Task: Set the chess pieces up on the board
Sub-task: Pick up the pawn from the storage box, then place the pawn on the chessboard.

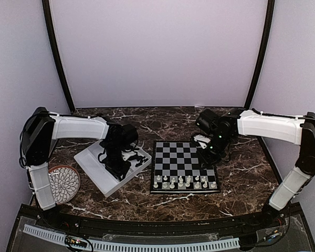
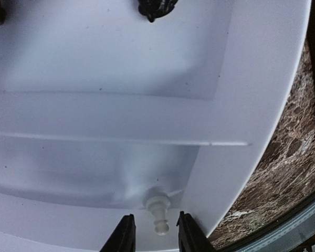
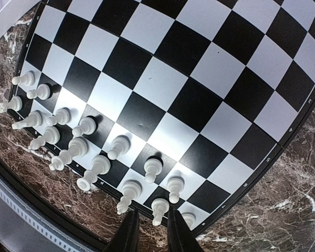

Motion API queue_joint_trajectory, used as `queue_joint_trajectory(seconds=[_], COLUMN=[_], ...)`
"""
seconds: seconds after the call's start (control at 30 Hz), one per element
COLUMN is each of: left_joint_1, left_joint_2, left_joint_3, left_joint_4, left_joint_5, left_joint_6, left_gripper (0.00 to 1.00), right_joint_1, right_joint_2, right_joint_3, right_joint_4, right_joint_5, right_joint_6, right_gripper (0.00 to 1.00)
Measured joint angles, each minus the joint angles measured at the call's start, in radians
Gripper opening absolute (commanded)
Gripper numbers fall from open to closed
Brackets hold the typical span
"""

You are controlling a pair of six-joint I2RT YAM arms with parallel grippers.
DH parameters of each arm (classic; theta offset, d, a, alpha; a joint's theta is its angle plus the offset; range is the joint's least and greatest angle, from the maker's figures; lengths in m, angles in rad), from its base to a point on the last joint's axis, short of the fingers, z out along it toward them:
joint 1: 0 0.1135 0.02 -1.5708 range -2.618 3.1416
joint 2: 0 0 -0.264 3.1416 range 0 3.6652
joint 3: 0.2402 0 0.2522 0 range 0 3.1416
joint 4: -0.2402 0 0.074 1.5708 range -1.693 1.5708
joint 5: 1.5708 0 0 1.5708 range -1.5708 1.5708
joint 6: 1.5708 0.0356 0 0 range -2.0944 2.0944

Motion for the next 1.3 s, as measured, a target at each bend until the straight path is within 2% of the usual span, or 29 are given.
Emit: queue_joint_trajectory(seconds=[0.33,0.5,0.87,1.13,1.3], left_joint_1=[-0.031,-0.031,-0.041,-0.126,-0.178], left_joint_2=[0.0,0.0,0.014,0.215,0.35], left_joint_3=[-0.011,0.023,0.351,0.644,0.717], left_joint_4=[-0.013,-0.043,-0.082,-0.056,-0.053], left_joint_5=[-0.023,-0.039,-0.023,0.017,0.028], left_joint_6=[0.049,0.048,-0.002,-0.027,-0.042], left_gripper=[0.05,0.02,0.01,0.02,0.02], right_joint_1=[0.0,0.0,-0.009,-0.084,-0.118], right_joint_2=[-0.005,-0.005,-0.035,-0.085,-0.12], right_joint_3=[-0.008,-0.008,-0.003,-0.003,-0.014], right_joint_4=[0.002,0.002,-0.018,-0.036,-0.04], right_joint_5=[0.0,0.007,0.057,0.066,0.068], right_joint_6=[0.012,0.014,0.005,-0.012,-0.024], right_gripper=[0.2,0.2,0.2,0.2,0.2])
